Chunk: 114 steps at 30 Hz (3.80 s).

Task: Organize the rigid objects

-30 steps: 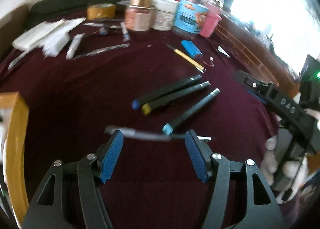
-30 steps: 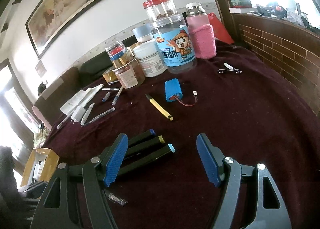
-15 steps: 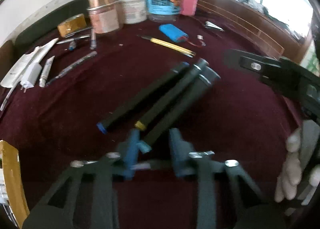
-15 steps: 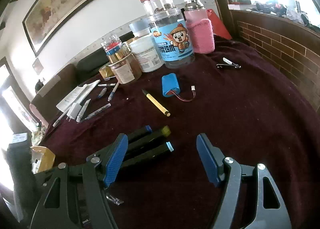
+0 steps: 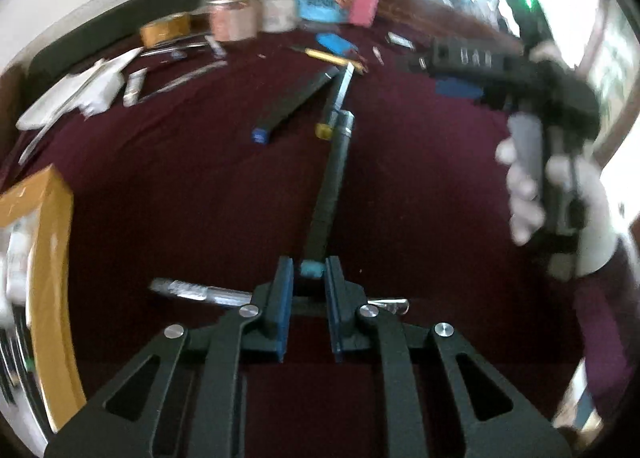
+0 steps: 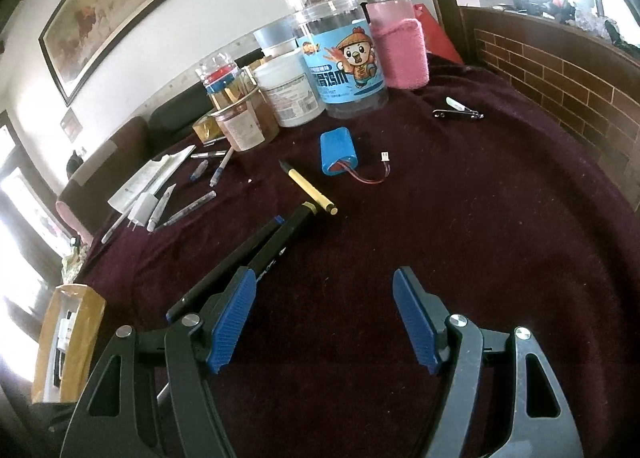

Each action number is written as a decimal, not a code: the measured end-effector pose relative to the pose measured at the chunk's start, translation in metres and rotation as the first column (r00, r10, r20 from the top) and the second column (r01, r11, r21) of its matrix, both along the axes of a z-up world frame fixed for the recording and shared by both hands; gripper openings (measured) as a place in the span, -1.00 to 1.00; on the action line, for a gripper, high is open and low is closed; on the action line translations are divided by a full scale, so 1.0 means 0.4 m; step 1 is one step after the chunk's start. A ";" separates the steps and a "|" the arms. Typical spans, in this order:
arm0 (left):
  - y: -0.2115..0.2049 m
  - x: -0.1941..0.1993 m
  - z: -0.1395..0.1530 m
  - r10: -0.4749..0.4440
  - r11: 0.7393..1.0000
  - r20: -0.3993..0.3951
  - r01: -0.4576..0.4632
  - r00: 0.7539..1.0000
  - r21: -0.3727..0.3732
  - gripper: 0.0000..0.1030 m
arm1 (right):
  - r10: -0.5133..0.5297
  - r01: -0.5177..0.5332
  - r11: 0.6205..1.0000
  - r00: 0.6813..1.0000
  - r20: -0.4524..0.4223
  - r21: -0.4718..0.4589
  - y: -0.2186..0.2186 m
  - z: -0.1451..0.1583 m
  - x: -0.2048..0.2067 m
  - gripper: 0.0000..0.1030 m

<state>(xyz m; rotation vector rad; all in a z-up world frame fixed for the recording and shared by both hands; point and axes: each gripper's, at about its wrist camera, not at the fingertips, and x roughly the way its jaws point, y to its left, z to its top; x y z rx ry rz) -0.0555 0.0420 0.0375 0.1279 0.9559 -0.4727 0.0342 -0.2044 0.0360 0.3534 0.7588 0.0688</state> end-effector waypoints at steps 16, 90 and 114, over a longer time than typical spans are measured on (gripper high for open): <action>0.036 0.048 -0.047 0.295 0.949 -0.083 -0.302 0.952 -0.085 0.22 | 0.027 -0.027 1.000 1.000 -0.009 -0.014 0.019 -0.004 -0.002 0.28; 0.824 -0.304 0.120 0.486 0.853 0.101 -0.445 0.868 -0.273 -0.87 | 0.475 -0.426 0.855 0.872 -0.120 0.296 0.575 0.089 -0.180 -0.74; 0.882 -0.028 0.042 0.540 0.831 -0.028 -0.538 0.842 -0.141 -0.87 | 0.672 -0.570 0.731 0.696 -0.254 0.374 1.200 -0.011 -0.037 -0.74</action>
